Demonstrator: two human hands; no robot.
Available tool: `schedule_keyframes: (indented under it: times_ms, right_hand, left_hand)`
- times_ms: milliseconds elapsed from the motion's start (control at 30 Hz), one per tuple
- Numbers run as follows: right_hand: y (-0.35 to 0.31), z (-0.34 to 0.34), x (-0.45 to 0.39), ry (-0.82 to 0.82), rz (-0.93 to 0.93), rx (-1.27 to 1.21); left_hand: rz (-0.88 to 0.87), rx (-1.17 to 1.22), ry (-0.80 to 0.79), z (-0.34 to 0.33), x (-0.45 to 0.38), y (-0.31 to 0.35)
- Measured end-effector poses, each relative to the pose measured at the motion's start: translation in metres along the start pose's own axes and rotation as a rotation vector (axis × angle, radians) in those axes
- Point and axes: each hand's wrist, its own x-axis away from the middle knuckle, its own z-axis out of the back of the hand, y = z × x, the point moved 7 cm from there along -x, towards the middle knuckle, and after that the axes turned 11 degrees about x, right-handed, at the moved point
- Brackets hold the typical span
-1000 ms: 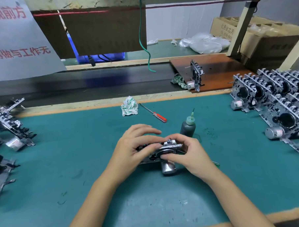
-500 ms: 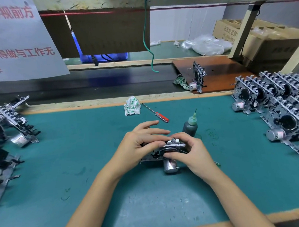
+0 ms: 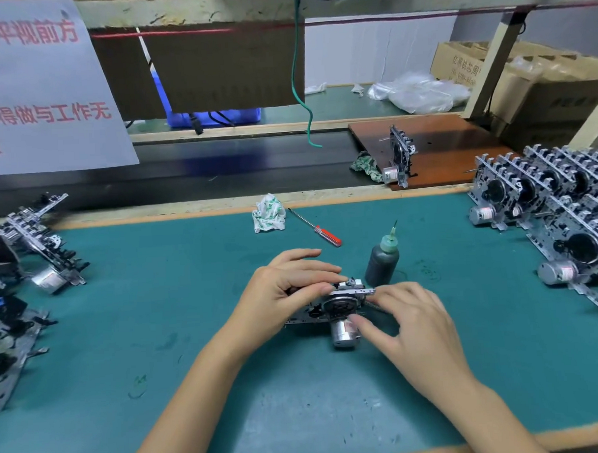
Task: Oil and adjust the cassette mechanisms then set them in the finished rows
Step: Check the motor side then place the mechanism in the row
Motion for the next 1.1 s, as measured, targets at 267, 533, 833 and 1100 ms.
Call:
schedule_keyframes:
  times_ms: [267, 533, 833, 1100]
  right_hand:
    - [0.005, -0.01, -0.024, -0.227, -0.053, -0.392]
    - [0.004, -0.027, -0.031, -0.36, -0.106, -0.802]
    - [0.003, -0.029, -0.028, -0.403, -0.125, -0.865]
    - [0.007, -0.014, -0.005, -0.257, 0.086, -0.129]
  left_hand:
    - [0.005, -0.011, -0.001, 0.0, -0.001, 0.0]
    - [0.012, -0.009, 0.005, 0.001, 0.001, -0.001]
    - [0.026, 0.035, -0.015, -0.001, 0.002, -0.001]
    - [0.023, 0.018, -0.009, -0.001, -0.001, -0.002]
